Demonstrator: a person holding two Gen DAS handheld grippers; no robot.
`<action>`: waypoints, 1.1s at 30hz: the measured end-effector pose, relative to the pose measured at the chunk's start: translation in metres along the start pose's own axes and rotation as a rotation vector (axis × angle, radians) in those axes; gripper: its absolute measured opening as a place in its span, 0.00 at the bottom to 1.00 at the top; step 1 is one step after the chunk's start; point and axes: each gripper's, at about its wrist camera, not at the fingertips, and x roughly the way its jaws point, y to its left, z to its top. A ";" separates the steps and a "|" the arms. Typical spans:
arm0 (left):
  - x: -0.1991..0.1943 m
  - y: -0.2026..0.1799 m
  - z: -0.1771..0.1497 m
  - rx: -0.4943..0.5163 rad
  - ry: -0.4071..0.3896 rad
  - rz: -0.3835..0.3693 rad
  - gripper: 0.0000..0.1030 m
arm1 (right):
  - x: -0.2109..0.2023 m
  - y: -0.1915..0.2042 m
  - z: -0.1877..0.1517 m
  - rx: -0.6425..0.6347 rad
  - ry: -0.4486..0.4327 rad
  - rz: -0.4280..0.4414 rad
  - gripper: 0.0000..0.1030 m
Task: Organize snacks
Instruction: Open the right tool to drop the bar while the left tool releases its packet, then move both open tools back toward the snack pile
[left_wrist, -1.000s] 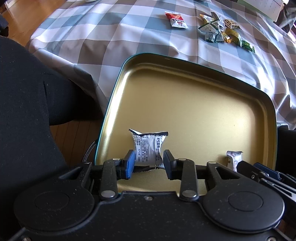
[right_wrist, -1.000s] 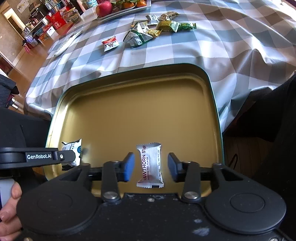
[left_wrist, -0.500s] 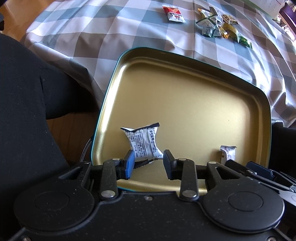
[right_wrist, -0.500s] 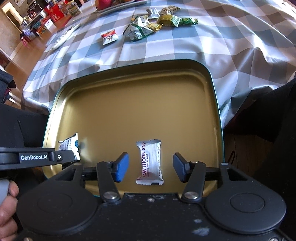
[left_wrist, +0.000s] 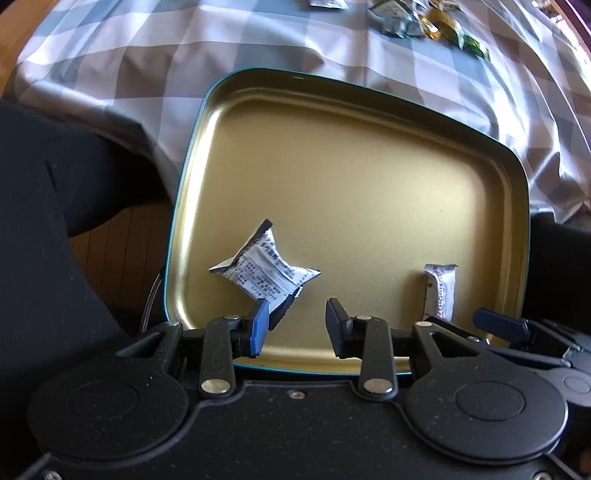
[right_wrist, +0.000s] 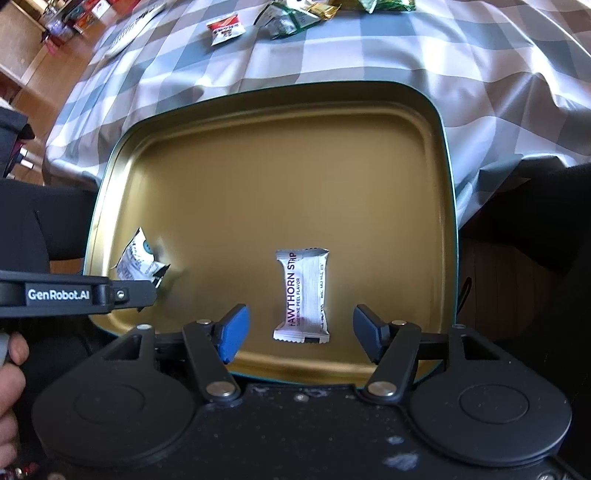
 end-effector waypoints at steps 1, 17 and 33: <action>-0.001 -0.001 0.002 0.005 0.007 -0.004 0.43 | 0.000 0.000 0.002 0.000 0.011 0.005 0.65; -0.021 -0.015 0.063 0.080 -0.005 0.059 0.43 | -0.013 0.003 0.062 -0.043 0.076 0.006 0.67; -0.029 -0.039 0.146 0.100 -0.087 0.070 0.43 | -0.024 -0.019 0.160 0.023 -0.020 -0.039 0.68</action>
